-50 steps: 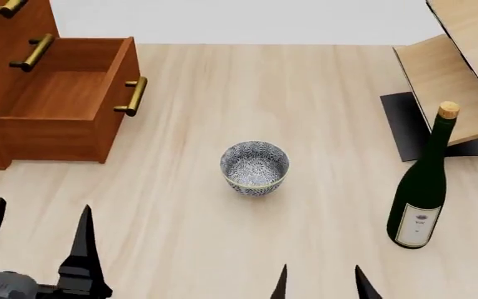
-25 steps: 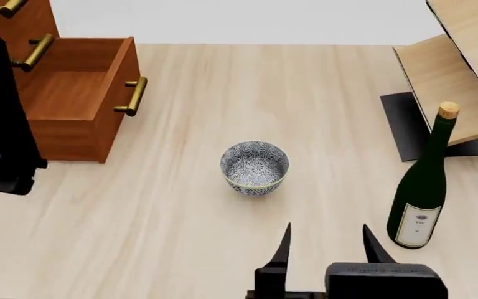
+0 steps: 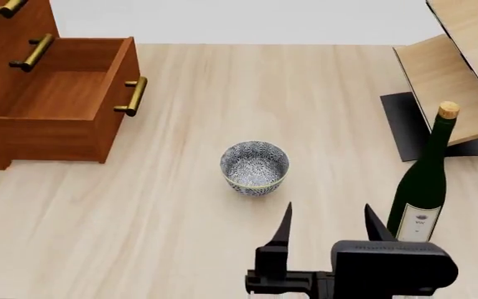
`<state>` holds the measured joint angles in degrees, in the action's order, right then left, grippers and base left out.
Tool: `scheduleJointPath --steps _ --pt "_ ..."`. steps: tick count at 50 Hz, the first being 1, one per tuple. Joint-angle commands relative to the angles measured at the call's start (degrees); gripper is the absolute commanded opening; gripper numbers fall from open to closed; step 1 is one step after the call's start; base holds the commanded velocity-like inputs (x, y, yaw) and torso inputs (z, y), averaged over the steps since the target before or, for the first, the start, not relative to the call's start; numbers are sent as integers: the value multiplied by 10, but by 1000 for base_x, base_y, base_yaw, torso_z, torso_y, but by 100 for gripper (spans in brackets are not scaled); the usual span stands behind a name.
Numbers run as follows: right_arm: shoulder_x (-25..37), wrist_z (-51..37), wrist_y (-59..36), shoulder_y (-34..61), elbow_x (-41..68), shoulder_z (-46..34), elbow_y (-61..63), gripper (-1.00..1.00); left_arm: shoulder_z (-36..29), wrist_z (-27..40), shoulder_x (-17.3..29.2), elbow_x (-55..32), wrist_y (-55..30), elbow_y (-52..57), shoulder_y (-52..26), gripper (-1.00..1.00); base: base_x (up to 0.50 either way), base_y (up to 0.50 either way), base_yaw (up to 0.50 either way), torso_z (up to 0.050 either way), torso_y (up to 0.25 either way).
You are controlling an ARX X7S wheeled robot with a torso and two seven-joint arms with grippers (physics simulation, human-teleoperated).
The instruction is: Close the bottom drawer of the cabinet and open the top drawer.
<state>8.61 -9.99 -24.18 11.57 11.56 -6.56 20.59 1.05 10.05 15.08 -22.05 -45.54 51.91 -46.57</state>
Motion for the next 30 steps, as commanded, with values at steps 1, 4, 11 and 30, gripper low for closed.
scheduleJointPath --steps 1,4,11,30 --pt "4 0 0 1 12 -1 7 100 3 12 4 -10 -22 13 -19 100 0 0 0 0 0" --pt "5 1 11 -2 11 -4 6 100 6 11 3 -15 -20 14 -10 100 0 0 0 0 0" --pt "11 -1 8 -2 5 -14 1 100 12 10 5 -19 -9 11 6 100 0 87 0 0 0" --pt "19 -2 16 -8 7 -24 -8 100 10 37 11 -7 -14 25 0 100 0 494 0 0 0"
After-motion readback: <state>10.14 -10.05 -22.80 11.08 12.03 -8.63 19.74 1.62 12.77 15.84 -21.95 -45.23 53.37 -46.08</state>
